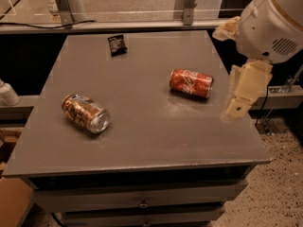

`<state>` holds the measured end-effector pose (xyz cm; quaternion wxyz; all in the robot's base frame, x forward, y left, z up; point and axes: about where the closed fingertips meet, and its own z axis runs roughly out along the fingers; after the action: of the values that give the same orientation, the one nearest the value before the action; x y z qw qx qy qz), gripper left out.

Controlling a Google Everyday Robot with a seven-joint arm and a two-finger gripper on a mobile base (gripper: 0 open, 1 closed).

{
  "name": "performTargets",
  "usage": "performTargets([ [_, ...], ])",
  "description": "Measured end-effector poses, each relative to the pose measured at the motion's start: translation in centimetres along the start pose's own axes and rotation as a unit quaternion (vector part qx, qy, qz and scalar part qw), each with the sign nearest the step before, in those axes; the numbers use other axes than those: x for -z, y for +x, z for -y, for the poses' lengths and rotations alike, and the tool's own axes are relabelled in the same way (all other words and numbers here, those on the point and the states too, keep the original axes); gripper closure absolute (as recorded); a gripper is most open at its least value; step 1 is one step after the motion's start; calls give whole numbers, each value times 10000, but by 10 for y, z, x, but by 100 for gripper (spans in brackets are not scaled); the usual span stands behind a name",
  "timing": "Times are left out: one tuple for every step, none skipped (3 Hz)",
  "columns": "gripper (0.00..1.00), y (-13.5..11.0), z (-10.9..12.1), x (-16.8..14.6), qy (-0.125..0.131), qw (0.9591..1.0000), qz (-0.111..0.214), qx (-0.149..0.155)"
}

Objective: Pick orange can

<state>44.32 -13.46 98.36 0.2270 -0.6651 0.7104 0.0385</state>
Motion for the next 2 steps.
performTargets([
  [0,-47,-17,-23,-199,9985,303,406],
  [0,-47,-17,-23,-199,9985,303,407],
])
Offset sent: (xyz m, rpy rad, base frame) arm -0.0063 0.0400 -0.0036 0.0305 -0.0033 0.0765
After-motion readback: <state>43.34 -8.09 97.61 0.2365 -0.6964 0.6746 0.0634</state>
